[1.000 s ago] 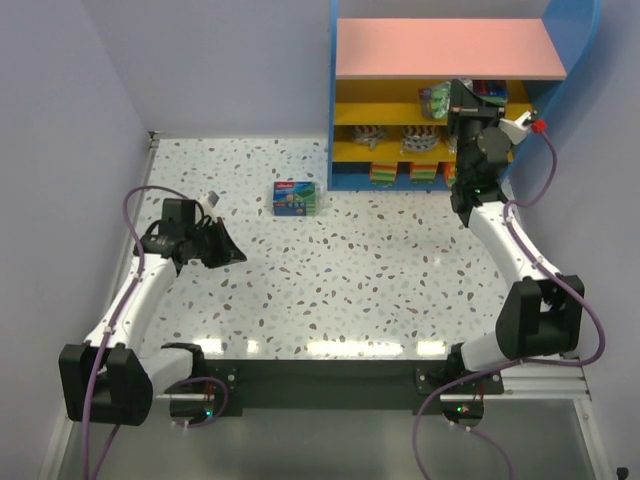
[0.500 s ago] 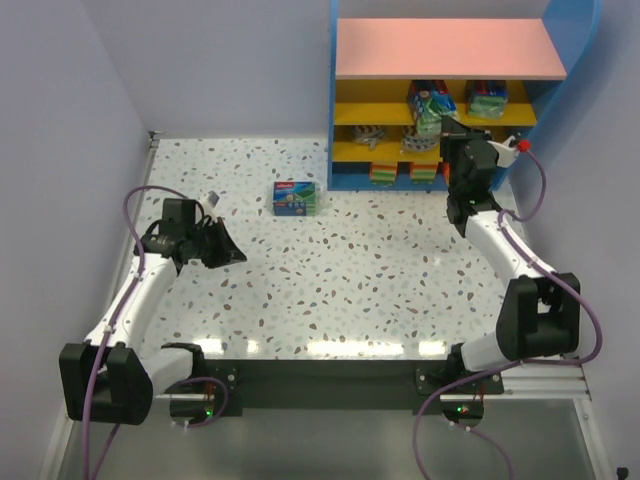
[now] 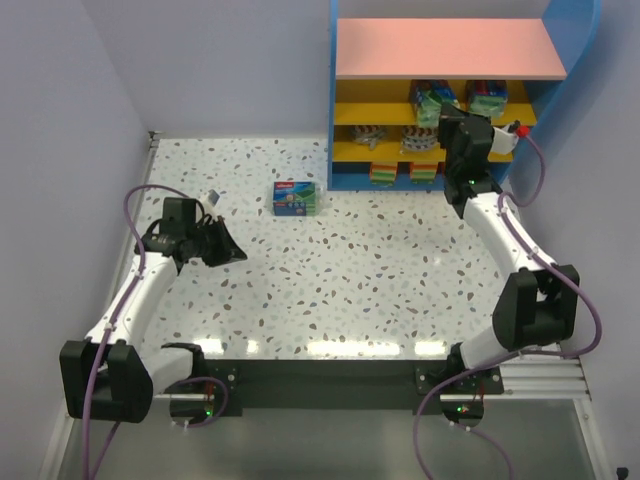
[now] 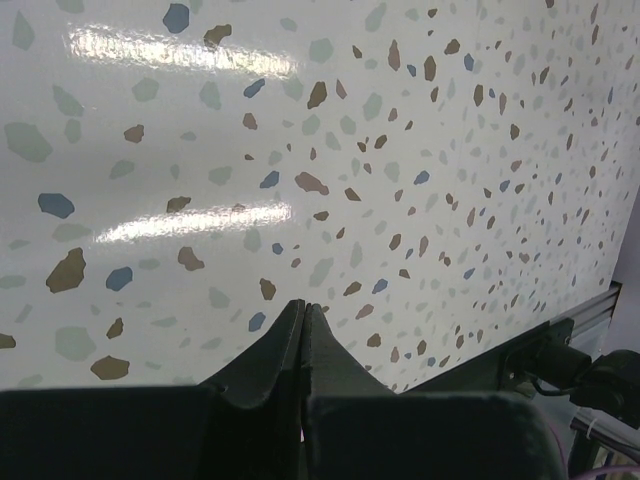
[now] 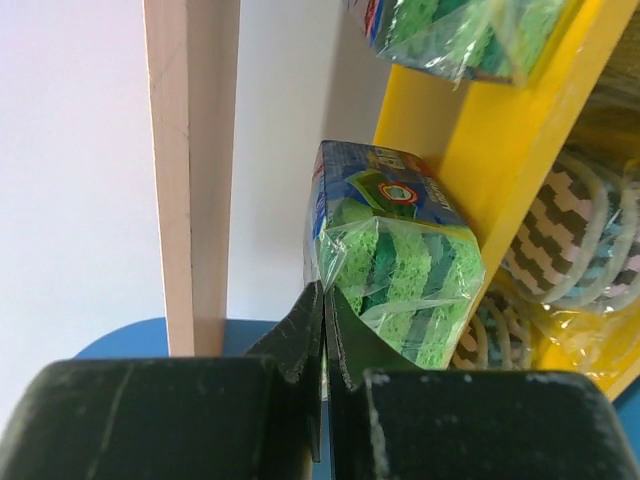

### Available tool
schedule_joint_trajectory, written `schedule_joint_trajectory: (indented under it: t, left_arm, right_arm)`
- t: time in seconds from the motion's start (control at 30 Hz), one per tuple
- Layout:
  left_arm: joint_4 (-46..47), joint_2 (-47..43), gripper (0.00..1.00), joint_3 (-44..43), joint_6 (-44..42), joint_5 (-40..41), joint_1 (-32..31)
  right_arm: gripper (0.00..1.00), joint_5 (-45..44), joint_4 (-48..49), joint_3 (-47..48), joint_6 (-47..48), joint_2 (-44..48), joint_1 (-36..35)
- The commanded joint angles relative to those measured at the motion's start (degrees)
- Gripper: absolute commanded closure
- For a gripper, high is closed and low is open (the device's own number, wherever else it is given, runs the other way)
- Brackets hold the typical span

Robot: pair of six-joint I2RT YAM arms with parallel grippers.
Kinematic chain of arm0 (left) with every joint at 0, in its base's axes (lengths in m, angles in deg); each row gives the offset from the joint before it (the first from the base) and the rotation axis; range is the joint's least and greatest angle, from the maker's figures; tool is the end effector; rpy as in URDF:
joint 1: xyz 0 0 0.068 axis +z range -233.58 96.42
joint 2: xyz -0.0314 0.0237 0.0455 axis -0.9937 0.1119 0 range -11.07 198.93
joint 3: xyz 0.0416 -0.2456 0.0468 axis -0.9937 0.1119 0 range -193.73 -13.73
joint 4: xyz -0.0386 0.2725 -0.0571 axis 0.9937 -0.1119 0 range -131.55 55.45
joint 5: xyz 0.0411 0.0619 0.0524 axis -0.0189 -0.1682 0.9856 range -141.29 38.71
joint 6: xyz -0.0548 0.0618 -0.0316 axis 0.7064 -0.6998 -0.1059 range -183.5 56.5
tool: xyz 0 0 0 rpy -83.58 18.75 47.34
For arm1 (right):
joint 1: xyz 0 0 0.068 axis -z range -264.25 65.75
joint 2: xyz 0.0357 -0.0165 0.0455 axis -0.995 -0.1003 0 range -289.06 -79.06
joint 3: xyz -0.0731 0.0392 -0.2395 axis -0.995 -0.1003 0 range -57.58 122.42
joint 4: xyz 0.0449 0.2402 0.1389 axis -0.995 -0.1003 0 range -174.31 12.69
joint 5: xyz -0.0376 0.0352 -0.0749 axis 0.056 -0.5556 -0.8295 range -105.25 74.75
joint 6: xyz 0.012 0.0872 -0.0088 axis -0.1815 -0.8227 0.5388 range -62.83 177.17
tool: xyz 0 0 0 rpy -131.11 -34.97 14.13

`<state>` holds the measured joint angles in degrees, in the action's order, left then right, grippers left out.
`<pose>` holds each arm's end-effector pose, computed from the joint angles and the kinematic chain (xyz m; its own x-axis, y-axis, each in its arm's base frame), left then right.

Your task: Place and organize the cleaning sponges onto the shelf

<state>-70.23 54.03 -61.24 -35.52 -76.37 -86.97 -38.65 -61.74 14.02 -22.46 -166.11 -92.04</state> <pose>0.2732 -0.0496 0.1951 -0.8505 -0.3753 -0.3686 -0.1047 0.8074 -0.5806 0.4262 0.0268 0.3444 0.2649 0.9475 -0.1791 0.0463 0.1730 0.9838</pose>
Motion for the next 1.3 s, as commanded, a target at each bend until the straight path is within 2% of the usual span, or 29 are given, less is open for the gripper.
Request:
schedule_joint_trajectory:
  t: [0.0,0.37,0.9,1.03,1.13,1.27]
  left_arm:
    - [1.84,-0.59,1.0,-0.66,0.75,-0.06,0.41]
    - [0.88,-0.94,1.0,-1.19,0.84,1.0,0.41]
    - [0.61,-0.06,1.0,-1.62,0.66,1.26,0.41]
    - [0.44,-0.24,1.0,-1.71,0.66,1.35,0.41]
    - [0.35,-0.32,1.0,-1.8,0.75,1.44,0.41]
    - [0.52,-0.24,1.0,-1.71,0.75,1.26,0.41]
  right_arm:
    - [1.0,-5.95,-4.49,5.48,-1.66,-1.63,-1.52]
    - [1.0,-10.88,-11.35,13.57,-2.1,-8.49,-2.23]
    - [1.0,-14.75,-12.67,19.9,-5.17,-14.38,-2.67]
    - [0.75,-13.78,-9.96,16.93,-4.56,-12.63,-2.67]
    - [0.61,-12.99,-6.18,13.33,-3.51,-9.47,-2.67]
    - [0.55,-9.92,3.11,8.14,-0.53,-5.42,-2.32]
